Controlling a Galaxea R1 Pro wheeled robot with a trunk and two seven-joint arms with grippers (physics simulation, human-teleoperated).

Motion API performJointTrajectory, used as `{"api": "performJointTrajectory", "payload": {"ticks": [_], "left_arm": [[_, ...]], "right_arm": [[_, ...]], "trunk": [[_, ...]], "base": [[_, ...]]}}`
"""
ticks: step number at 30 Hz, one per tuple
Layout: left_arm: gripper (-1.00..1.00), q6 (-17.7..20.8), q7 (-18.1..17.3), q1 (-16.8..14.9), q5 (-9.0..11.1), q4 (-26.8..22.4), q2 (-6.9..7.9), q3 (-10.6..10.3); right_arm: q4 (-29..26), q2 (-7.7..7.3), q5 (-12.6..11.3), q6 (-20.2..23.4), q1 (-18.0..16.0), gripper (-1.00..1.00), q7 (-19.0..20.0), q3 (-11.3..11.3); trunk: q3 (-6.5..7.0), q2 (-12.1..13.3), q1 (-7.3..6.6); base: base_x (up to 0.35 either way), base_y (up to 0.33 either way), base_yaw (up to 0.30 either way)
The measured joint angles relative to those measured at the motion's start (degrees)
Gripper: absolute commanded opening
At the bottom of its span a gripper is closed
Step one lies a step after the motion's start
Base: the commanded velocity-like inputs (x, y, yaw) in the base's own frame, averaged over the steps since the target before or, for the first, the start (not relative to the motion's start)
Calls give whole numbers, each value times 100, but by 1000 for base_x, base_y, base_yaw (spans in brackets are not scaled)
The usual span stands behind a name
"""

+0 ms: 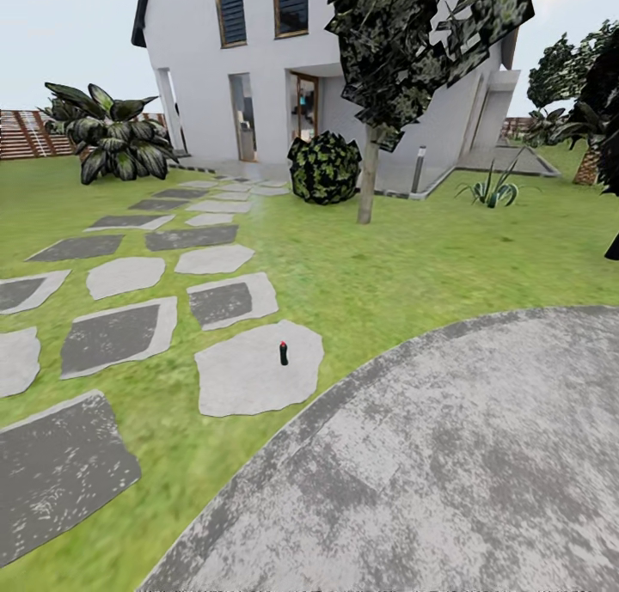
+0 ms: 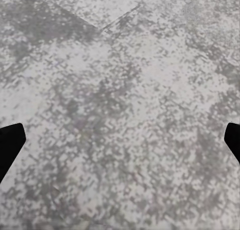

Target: In the garden, pick up the pesticide atomizer on the floor and spray pesticide onto both trees until each tree trunk is fully covered.

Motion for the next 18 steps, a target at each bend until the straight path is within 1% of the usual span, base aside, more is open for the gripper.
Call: {"api": "performJointTrajectory", "payload": {"ticks": [5, 15, 18], "left_arm": [[100, -1, 0, 0, 0, 1, 0, -1], [100, 0, 0, 0, 0, 1, 0, 0], [100, 0, 0, 0, 0, 0, 0, 3]], "right_arm": [[2, -2, 1, 4, 3, 100, 24, 13], [4, -5, 1, 2, -1, 100, 32, 16], [8, -7, 0, 0, 2, 100, 26, 16]], "trunk": [[-116, -201, 110], [-300, -602, 329], [-359, -722, 395]], "base": [[0, 0, 25], [0, 0, 2], [0, 0, 80]]}}
